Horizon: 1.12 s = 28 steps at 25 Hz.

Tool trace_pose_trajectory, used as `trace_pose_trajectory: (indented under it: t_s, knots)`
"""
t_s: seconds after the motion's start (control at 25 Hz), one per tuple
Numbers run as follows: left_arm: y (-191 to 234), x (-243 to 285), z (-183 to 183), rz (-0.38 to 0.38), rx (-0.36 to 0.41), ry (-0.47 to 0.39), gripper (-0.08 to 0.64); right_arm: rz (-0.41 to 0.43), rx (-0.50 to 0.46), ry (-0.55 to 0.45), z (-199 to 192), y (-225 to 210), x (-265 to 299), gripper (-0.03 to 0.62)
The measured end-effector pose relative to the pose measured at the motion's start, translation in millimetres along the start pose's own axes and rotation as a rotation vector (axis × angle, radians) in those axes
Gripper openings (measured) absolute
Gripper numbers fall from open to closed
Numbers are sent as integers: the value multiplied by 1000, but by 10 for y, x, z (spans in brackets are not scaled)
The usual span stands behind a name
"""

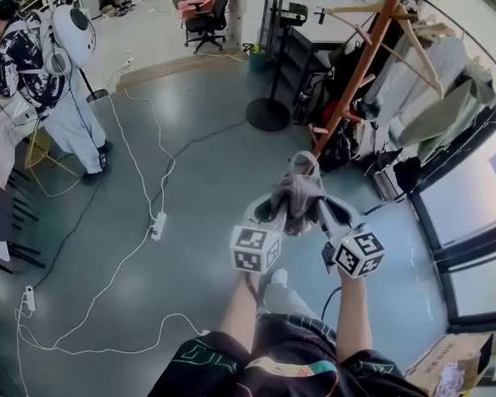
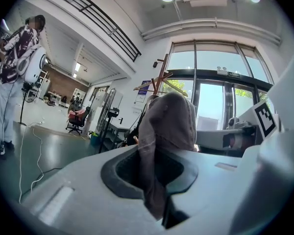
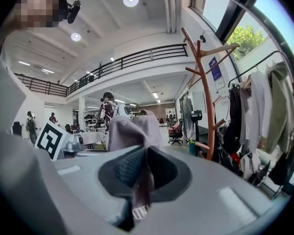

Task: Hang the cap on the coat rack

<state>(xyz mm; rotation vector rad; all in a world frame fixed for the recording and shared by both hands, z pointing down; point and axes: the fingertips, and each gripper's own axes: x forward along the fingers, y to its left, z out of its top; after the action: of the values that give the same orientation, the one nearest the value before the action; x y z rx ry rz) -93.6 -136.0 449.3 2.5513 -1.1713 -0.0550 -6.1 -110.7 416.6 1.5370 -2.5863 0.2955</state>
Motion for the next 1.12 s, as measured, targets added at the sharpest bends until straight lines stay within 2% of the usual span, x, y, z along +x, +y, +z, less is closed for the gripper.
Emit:
trace_pose_trajectory:
  t_s: [0.24,0.44,0.88,1.12]
  knots:
    - [176,307,26,30,-11,14,58,10,-12,9,20,-195,281,28]
    - [195,673,15,23,-12,27,58,8,-17,17,44,-488,464,28]
    - [320,1438,-322,63,-39,128,59,28,52,86,-255,-1269,811,28]
    - [499,1721,-372,104,-38,167,58,61,75,103,-297,-1509,1081,28]
